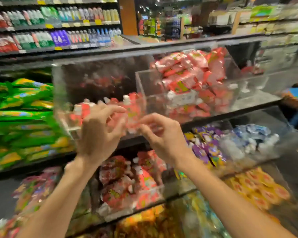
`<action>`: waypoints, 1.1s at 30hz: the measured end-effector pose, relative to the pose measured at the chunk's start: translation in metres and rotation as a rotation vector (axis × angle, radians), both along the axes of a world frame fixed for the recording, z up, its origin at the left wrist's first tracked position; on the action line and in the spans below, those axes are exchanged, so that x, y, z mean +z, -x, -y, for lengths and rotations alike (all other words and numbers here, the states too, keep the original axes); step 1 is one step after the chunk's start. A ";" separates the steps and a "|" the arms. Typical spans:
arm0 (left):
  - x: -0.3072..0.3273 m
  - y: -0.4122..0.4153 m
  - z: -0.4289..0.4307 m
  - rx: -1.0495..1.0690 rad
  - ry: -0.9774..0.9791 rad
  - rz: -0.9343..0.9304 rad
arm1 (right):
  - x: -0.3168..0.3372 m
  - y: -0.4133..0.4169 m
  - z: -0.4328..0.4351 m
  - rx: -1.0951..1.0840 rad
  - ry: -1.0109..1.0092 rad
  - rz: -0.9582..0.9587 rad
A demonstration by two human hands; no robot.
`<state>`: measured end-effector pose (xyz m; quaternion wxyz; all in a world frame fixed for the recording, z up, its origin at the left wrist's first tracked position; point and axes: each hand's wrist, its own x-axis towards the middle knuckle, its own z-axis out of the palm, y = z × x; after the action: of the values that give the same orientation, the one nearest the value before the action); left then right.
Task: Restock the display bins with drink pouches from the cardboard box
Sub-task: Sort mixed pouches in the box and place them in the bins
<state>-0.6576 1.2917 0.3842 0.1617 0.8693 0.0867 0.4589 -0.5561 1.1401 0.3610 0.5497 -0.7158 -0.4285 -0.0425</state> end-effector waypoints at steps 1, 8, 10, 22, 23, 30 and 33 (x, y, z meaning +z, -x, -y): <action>-0.013 -0.009 0.026 -0.069 0.024 -0.037 | -0.023 -0.006 0.028 -0.024 0.037 -0.065; -0.130 -0.143 0.234 -0.496 0.267 -0.450 | -0.165 -0.072 0.273 -0.402 0.201 -0.459; -0.165 -0.189 0.305 -0.623 0.300 -0.608 | -0.187 -0.089 0.343 -0.528 0.234 -0.542; -0.280 -0.389 0.644 -0.974 0.173 -1.113 | -0.244 -0.183 0.633 -1.058 0.309 -0.871; -0.286 -0.408 0.661 -0.978 0.187 -1.126 | -0.248 -0.195 0.649 -1.080 0.307 -0.899; -0.321 -0.540 0.747 -0.926 0.291 -1.201 | -0.268 -0.305 0.738 -1.206 0.274 -1.047; -0.330 -0.585 0.776 -0.917 0.278 -1.235 | -0.275 -0.349 0.771 -1.274 0.279 -1.067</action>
<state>-0.0724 0.5157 0.0541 0.3649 0.8880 -0.1503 -0.2359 -0.2067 0.3696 0.0855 0.4561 -0.8061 0.3733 0.0529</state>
